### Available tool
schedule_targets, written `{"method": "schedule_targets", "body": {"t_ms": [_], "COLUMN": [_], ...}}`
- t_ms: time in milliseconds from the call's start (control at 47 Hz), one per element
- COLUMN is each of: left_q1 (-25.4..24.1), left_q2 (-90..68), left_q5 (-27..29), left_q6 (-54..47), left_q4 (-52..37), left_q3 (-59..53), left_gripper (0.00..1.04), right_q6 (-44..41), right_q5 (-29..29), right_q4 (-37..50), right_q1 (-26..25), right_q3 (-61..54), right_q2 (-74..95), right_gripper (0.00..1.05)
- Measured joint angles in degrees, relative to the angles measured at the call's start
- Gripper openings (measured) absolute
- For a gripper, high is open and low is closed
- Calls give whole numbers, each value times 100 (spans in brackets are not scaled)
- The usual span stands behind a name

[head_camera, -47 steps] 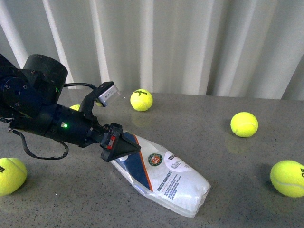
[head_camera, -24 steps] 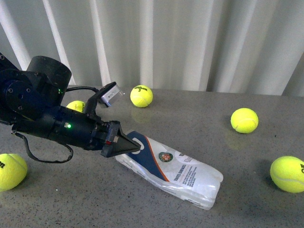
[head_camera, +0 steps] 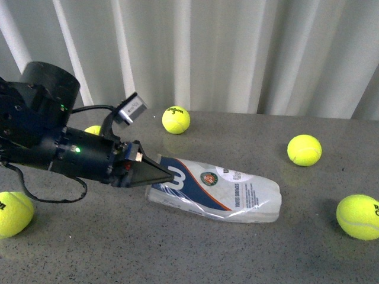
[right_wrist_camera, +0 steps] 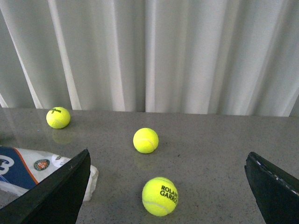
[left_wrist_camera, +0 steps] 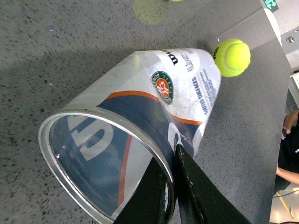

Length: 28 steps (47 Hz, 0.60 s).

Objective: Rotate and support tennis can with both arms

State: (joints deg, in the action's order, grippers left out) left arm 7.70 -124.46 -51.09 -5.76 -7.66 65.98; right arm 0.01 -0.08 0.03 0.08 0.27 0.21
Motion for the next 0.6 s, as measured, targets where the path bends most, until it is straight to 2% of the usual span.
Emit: {"method": "schedule_targets", "body": {"t_ms": [170, 362, 489, 596], "left_q1": [-262, -328, 190, 890], "left_q2": [920, 2361, 3178, 3353], "left_q5": [225, 1176, 1904, 2859], "left_q6": [-229, -1635, -2857, -3912], "left_q4": [713, 2579, 3901, 4684], "left_q3": [-103, 332, 861, 1180], "left_gripper": [4, 4, 4, 4], "right_q6": [0, 0, 0, 0], "right_q5": [-2, -2, 0, -2], "right_q4": [0, 0, 0, 0], "right_q1": [0, 0, 0, 0], "right_q3": [0, 0, 0, 0], "right_q2": [0, 0, 0, 0], "right_gripper": [98, 98, 98, 98]}}
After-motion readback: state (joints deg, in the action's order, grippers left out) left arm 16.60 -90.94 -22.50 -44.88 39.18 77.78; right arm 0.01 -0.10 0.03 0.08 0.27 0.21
